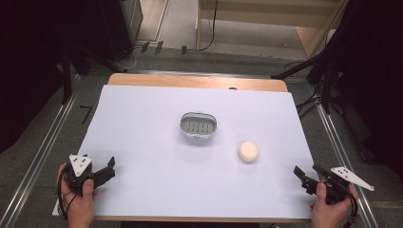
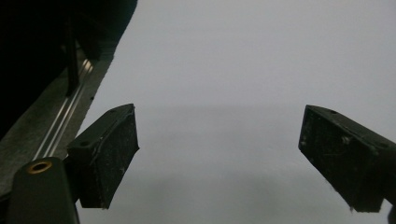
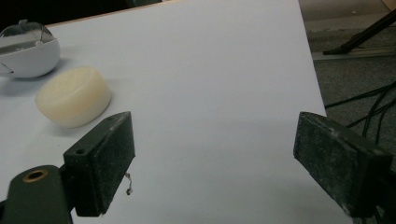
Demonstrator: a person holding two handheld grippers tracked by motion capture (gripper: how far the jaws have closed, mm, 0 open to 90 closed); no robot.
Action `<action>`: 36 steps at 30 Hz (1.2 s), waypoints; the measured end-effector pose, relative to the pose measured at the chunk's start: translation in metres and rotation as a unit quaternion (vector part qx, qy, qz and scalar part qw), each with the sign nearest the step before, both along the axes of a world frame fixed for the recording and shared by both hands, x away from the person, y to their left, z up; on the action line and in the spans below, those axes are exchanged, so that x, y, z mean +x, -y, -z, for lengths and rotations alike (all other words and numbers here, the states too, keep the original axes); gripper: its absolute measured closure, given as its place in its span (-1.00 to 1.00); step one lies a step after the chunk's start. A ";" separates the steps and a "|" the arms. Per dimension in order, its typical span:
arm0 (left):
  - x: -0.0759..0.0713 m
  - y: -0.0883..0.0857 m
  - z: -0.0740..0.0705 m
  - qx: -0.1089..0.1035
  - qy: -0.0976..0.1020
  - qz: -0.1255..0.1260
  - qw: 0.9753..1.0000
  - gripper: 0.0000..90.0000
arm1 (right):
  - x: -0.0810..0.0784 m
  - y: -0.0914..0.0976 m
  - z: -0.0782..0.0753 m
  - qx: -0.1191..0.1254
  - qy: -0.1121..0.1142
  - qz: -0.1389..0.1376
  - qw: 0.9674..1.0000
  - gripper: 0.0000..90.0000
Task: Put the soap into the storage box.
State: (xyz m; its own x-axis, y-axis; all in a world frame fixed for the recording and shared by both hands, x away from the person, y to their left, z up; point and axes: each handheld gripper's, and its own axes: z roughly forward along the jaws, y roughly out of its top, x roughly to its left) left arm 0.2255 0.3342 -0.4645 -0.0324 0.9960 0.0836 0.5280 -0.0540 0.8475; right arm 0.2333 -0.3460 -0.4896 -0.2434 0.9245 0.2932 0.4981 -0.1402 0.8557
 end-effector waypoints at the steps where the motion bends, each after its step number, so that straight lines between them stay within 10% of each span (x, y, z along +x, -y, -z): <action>1: 0.000 0.001 0.000 0.003 0.000 -0.008 1.000 -0.72 | 0.000 -0.001 0.000 -0.006 0.000 0.000 1.000 -0.72; 8: -0.004 -0.006 -0.002 0.019 0.019 -0.006 1.000 -0.83 | 0.001 -0.004 0.000 -0.019 -0.007 0.003 1.000 -0.72; 16: -0.007 -0.028 -0.003 -0.040 0.013 0.014 0.999 -0.94 | 0.003 -0.003 0.000 -0.014 -0.014 -0.004 1.000 -0.72; 36: -0.004 -0.020 0.000 -0.002 -0.007 0.023 1.000 -0.92 | 0.015 -0.017 -0.007 -0.087 -0.091 -0.075 0.989 -0.85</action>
State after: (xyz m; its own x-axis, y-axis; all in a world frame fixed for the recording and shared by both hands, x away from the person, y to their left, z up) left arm 0.2217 0.3538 -0.4641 0.0140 0.9966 0.0806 0.5373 -0.0755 0.8400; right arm 0.2482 -0.3294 -0.4822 -0.3404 0.9221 0.1837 0.6494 0.0893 0.7552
